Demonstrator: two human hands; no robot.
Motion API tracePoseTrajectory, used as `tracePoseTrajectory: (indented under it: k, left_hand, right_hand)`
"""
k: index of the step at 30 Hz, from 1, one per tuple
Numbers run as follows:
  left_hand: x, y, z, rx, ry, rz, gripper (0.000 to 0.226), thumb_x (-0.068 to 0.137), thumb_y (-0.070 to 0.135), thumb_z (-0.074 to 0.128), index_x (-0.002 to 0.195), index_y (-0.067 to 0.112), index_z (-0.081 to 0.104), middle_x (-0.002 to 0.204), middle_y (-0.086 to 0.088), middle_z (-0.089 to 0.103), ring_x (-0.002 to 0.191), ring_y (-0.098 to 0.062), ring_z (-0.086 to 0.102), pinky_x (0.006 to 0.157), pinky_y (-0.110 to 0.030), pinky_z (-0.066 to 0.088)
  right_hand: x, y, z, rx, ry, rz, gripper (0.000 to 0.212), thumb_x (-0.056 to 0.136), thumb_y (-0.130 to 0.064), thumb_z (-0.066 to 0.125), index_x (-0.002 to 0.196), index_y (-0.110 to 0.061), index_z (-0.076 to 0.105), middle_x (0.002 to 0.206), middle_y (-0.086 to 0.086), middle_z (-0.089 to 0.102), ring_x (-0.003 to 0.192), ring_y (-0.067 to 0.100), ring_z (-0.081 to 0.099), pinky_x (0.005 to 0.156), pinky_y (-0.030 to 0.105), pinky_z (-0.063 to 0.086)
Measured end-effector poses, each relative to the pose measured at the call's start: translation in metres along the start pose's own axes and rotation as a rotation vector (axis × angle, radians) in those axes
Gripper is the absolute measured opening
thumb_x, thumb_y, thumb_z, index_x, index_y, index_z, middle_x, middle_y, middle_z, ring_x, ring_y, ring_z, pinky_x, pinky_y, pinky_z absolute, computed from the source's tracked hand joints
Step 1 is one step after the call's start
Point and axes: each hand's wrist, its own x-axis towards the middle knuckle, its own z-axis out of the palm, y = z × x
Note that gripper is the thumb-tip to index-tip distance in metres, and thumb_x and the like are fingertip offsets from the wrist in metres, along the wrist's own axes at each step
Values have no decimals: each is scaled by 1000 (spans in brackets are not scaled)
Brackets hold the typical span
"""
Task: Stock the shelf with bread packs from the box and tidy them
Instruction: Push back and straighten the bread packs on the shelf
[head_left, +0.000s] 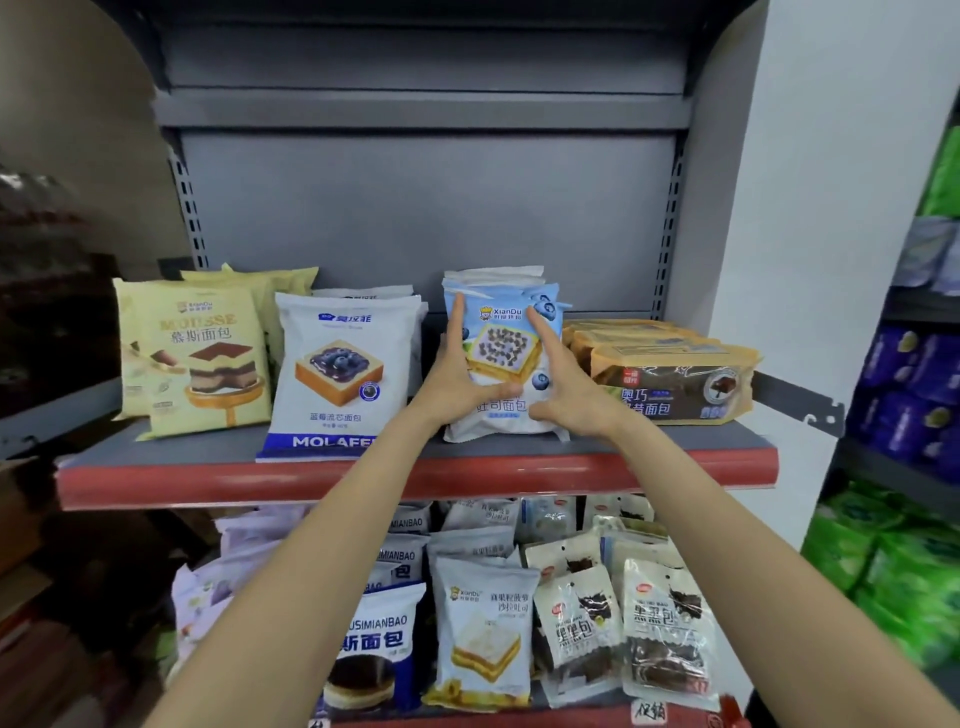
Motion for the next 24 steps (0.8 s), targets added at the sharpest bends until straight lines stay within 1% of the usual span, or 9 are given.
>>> tracePoseTrajectory:
  k: [1, 3, 6, 7, 10, 12, 15, 19, 24]
  left_hand:
    - [-2, 3, 1, 56, 11, 6, 134, 62, 26, 88, 145, 44, -16, 150, -1, 30, 131, -15, 42, 108, -44, 39]
    - [-5, 6, 2, 190, 34, 21, 132, 63, 34, 86, 142, 48, -19, 153, -10, 21, 133, -22, 38, 108, -41, 37]
    - [-11, 5, 2, 290, 56, 10, 127, 67, 36, 83, 143, 46, -19, 154, -18, 16, 138, -26, 32, 110, -42, 34]
    - [-18, 7, 0, 296, 59, -4, 124, 68, 42, 81, 143, 47, -16, 155, -18, 16, 141, -26, 27, 111, -44, 31]
    - [-42, 19, -8, 339, 38, -2, 107, 69, 60, 69, 149, 41, 0, 156, -9, 22, 145, -23, 19, 114, -48, 27]
    - [-69, 35, -14, 446, 3, 28, 85, 83, 47, 65, 150, 28, 17, 154, -5, 27, 142, -18, 23, 115, -37, 24]
    - [-112, 60, -27, 512, 97, 152, 50, 90, 33, 60, 137, 26, 44, 135, 6, 53, 124, -9, 47, 101, -26, 37]
    - [-160, 72, -40, 584, 375, 336, 22, 91, 24, 58, 112, 24, 65, 97, 17, 67, 93, 2, 60, 80, -23, 46]
    - [-214, 54, -61, 551, 555, 264, 23, 90, 34, 51, 103, 23, 67, 88, 12, 69, 80, -1, 62, 72, -17, 48]
  right_hand:
    - [-4, -3, 0, -61, 20, 4, 107, 75, 11, 58, 148, -39, -3, 156, 0, 5, 124, 12, 36, 80, 11, 47]
    - [-13, -7, 2, -177, 59, -4, 103, 79, 9, 56, 148, -40, -2, 156, 1, 3, 122, 20, 40, 75, 15, 47]
    - [-27, -12, 5, -332, 113, -7, 95, 85, 2, 57, 148, -41, 1, 158, 5, -3, 125, 35, 45, 88, 37, 50]
    - [-31, -13, 6, -363, 128, -5, 91, 87, -3, 58, 148, -40, 3, 158, 7, -3, 128, 35, 42, 95, 39, 46]
    - [-42, -20, 10, -399, 175, -1, 75, 91, -18, 58, 149, -32, 13, 157, 10, 4, 143, 31, 16, 111, 42, 30]
    - [-50, -24, 13, -496, 225, 13, 63, 92, -25, 56, 147, -27, 25, 155, 12, 16, 142, 32, 15, 112, 47, 27]
    - [-65, -31, 16, -572, 398, -115, 44, 90, -23, 56, 133, -18, 49, 141, 10, 43, 131, 33, 33, 105, 51, 33]
    - [-91, -44, 23, -522, 521, -314, 31, 89, -21, 46, 113, -14, 64, 114, 2, 64, 115, 29, 48, 97, 37, 36]
    - [-112, -61, 48, -323, 407, -344, 25, 92, -14, 51, 113, -13, 64, 111, 3, 64, 109, 22, 52, 90, 19, 31]
